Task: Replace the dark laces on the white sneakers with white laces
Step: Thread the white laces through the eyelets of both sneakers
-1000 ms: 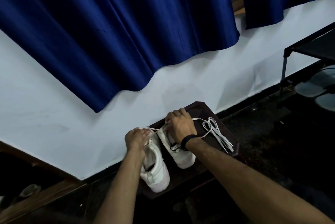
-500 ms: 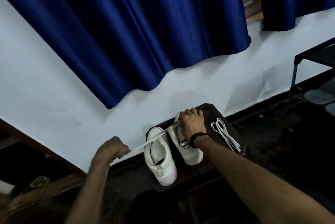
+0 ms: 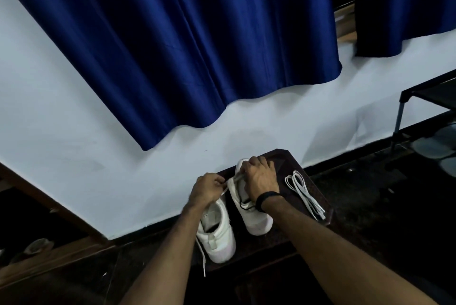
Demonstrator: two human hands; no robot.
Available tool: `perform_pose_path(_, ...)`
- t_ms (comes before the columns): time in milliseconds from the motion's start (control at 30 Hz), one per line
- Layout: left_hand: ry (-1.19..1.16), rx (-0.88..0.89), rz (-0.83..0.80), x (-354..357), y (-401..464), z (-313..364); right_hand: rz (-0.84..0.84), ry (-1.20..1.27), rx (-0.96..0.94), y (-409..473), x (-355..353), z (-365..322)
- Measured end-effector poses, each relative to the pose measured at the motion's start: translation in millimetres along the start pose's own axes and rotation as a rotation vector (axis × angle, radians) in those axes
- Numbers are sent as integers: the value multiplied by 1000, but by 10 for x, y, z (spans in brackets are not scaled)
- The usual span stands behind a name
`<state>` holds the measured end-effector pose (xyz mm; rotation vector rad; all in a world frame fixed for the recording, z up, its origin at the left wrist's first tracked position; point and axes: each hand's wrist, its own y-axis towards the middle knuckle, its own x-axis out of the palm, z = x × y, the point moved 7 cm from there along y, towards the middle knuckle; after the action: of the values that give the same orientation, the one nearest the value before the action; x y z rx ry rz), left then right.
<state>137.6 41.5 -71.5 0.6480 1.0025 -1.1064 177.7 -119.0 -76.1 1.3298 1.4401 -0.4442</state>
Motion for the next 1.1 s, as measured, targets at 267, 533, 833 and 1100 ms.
perform_pose_path(267,-193,-238,58,-805,-123,-301,55,-12,0,37,42,15)
perform_pose_path(533,-1019,-309,-309,-1116,-657,88,240,99,-132,-92,-298,-234)
perform_pose_path(833,-1497,-255,-233,-934,-668,605,-360,1391,-116,-279,-541,-815)
perform_pose_path(1100,-1381,-461,159,-967,-515,-72,-474,1235,28,-231,-875,78)
